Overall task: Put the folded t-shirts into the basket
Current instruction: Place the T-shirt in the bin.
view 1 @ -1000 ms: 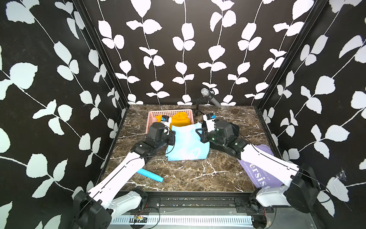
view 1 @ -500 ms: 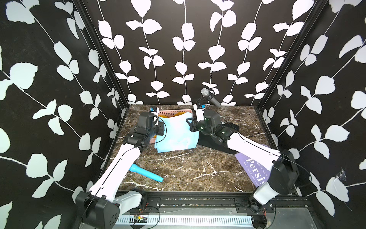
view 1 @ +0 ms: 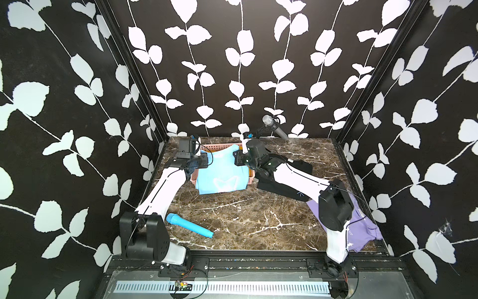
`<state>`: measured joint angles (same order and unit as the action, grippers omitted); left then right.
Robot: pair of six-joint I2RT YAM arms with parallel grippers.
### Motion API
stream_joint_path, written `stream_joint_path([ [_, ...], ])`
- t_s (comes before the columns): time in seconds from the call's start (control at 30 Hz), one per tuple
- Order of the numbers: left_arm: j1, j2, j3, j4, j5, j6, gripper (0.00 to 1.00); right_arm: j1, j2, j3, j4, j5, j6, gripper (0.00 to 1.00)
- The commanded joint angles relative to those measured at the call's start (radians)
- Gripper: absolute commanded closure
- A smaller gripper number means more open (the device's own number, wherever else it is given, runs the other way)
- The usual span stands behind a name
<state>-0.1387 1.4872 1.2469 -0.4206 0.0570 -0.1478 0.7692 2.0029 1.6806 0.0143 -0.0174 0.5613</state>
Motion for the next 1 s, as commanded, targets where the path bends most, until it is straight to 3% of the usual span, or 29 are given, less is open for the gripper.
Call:
stream_joint_path([
  [0.0,0.012,0.050,0.056,0.022,0.005,0.034,1.00,-0.015,0.050,0.087,0.001,0.019,0.003,1.00],
  [0.4,0.020,0.264,0.226,0.028,0.003,0.091,1.00,-0.060,0.251,0.346,-0.111,-0.008,-0.054,1.00],
  [0.97,0.022,0.474,0.345,-0.002,0.004,0.116,1.00,-0.090,0.439,0.537,-0.199,-0.004,-0.073,1.00],
])
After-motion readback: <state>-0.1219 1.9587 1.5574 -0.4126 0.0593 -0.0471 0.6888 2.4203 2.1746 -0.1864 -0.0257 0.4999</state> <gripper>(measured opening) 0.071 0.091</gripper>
